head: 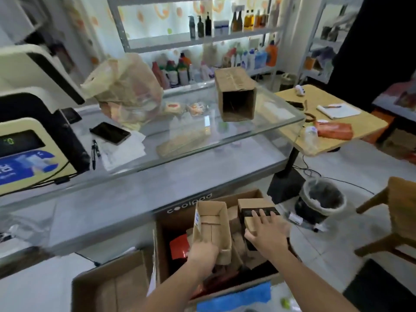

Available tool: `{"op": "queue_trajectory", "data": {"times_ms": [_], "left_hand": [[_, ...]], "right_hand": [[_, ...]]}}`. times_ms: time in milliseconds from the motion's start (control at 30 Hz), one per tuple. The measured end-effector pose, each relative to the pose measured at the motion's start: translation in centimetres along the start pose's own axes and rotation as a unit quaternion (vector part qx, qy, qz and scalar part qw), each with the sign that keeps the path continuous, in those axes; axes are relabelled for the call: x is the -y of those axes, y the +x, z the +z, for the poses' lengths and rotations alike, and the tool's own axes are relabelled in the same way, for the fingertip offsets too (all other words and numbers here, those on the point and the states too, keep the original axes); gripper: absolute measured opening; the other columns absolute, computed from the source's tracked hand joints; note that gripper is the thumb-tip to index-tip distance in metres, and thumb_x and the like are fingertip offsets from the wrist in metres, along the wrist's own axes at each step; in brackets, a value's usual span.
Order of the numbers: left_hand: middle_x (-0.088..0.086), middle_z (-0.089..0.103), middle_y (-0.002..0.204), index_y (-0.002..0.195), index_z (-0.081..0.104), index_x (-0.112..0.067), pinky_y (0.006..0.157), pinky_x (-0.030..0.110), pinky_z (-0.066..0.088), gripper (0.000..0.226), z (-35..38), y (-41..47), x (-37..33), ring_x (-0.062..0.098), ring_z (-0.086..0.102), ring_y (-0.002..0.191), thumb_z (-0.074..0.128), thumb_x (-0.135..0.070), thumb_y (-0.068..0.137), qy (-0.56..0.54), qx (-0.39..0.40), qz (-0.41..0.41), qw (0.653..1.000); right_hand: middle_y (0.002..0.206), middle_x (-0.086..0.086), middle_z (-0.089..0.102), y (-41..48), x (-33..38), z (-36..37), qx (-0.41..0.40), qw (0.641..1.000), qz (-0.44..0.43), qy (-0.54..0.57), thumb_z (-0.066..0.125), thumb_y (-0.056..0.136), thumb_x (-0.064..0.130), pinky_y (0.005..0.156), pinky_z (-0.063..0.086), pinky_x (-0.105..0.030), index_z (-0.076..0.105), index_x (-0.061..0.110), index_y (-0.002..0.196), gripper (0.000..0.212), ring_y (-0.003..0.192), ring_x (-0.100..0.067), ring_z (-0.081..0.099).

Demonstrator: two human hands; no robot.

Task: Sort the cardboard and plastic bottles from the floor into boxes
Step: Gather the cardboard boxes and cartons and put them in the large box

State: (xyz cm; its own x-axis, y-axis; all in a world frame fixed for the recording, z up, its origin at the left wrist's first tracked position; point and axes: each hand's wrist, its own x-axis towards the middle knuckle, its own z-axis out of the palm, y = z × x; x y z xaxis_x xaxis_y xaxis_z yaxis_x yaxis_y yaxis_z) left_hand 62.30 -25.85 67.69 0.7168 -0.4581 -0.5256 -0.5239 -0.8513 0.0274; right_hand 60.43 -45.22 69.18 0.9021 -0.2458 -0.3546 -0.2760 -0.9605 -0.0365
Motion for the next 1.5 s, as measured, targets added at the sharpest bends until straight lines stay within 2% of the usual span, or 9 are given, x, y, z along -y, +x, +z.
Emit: {"op": "queue_trajectory", "data": {"times_ms": [133, 300, 400, 467, 733, 933, 1167, 1333, 1500], "left_hand": [[0.01, 0.063, 0.119, 0.122, 0.058, -0.013, 0.095, 0.041, 0.048, 0.035, -1.2, 2.6, -2.1, 0.031, 0.059, 0.111, 0.048, -0.001, 0.091, -0.03, 0.001, -0.05, 0.998], [0.01, 0.061, 0.124, 0.126, 0.055, -0.014, 0.096, 0.04, 0.047, 0.039, -2.1, 4.3, -4.5, 0.029, 0.058, 0.114, 0.054, -0.004, 0.088, -0.058, 0.007, -0.117, 0.991], [0.013, 0.021, 0.157, 0.152, 0.016, -0.022, 0.118, 0.047, 0.02, 0.074, -1.4, 4.5, -4.6, 0.03, 0.022, 0.145, 0.056, -0.015, 0.09, -0.039, 0.045, -0.113, 0.992], [0.008, -0.01, 0.161, 0.153, -0.009, -0.027, 0.121, 0.048, -0.002, 0.079, -0.9, 4.2, -4.3, 0.026, -0.008, 0.149, 0.046, -0.032, 0.097, -0.011, 0.073, -0.1, 0.992], [0.004, -0.021, 0.159, 0.151, -0.018, -0.017, 0.121, 0.045, -0.006, 0.079, -2.2, 5.5, -4.5, 0.022, -0.019, 0.147, 0.027, -0.054, 0.098, -0.087, 0.022, -0.175, 0.98], [0.004, -0.021, 0.159, 0.151, -0.017, -0.012, 0.12, 0.044, -0.007, 0.076, -5.1, 8.2, -6.2, 0.021, -0.019, 0.147, 0.02, -0.054, 0.099, -0.085, -0.041, -0.124, 0.988], [0.004, -0.022, 0.159, 0.151, -0.018, -0.013, 0.119, 0.042, -0.008, 0.072, -7.2, 11.1, -12.2, 0.021, -0.021, 0.146, 0.018, -0.05, 0.101, -0.006, -0.043, 0.077, 0.996], [0.008, -0.013, 0.161, 0.152, -0.013, -0.008, 0.12, 0.043, -0.005, 0.072, -6.2, 9.8, -20.1, 0.025, -0.013, 0.149, 0.018, -0.05, 0.101, 0.107, -0.049, 0.25, 0.961], [0.007, -0.019, 0.16, 0.151, -0.017, -0.011, 0.12, 0.043, -0.006, 0.074, -2.6, 4.1, -30.0, 0.024, -0.016, 0.148, 0.02, -0.05, 0.1, 0.198, -0.02, 0.41, 0.89]], "right_hand": [[0.161, 0.001, 0.01, 4.1, -1.0, -1.0, -0.006, 0.996, -0.077, -0.054, -0.013, 0.066, 0.068, 0.113, 0.022, -0.055, 0.007, 0.029, 0.152, 0.097, 0.148, -0.027, 0.009], [0.161, 0.0, -0.004, 7.0, -1.7, -0.1, 0.021, 0.984, -0.15, -0.092, -0.013, 0.07, 0.074, 0.11, 0.017, -0.062, -0.003, 0.028, 0.152, 0.095, 0.149, -0.022, -0.002], [0.16, -0.001, -0.013, 7.2, -2.0, 0.9, 0.065, 0.972, -0.2, -0.104, -0.019, 0.062, 0.083, 0.106, 0.003, -0.071, -0.009, 0.029, 0.152, 0.106, 0.149, -0.023, -0.009], [0.16, -0.002, -0.001, 7.4, -2.0, 1.5, 0.068, 0.968, -0.216, -0.107, -0.025, 0.056, 0.081, 0.104, 0.008, -0.076, 0.01, 0.027, 0.153, 0.117, 0.148, -0.027, 0.01], [0.159, -0.004, -0.021, 9.1, -3.6, 0.7, 0.093, 0.967, -0.218, -0.093, -0.048, 0.024, 0.077, 0.112, -0.015, -0.058, -0.008, 0.02, 0.153, 0.146, 0.147, -0.02, -0.019], [0.159, 0.0, -0.019, 7.9, -6.1, -0.8, 0.04, 0.991, -0.126, -0.021, -0.051, 0.022, 0.075, 0.116, -0.011, -0.051, -0.01, 0.015, 0.152, 0.148, 0.147, -0.017, -0.017], [0.16, -0.003, -0.015, 2.1, -11.8, 0.6, -0.001, 0.993, 0.083, 0.084, -0.035, 0.043, 0.08, 0.116, -0.009, -0.05, -0.01, 0.014, 0.152, 0.13, 0.148, -0.018, -0.014], [0.161, -0.003, -0.011, -7.3, -16.0, 3.8, -0.019, 0.955, 0.259, 0.144, -0.028, 0.054, 0.081, 0.116, -0.01, -0.049, -0.007, 0.012, 0.152, 0.122, 0.148, -0.018, -0.012], [0.16, -0.004, -0.012, -19.6, -18.6, 8.8, -0.028, 0.874, 0.442, 0.198, -0.046, 0.033, 0.076, 0.117, -0.007, -0.051, -0.007, 0.011, 0.152, 0.141, 0.148, -0.018, -0.013]]}}
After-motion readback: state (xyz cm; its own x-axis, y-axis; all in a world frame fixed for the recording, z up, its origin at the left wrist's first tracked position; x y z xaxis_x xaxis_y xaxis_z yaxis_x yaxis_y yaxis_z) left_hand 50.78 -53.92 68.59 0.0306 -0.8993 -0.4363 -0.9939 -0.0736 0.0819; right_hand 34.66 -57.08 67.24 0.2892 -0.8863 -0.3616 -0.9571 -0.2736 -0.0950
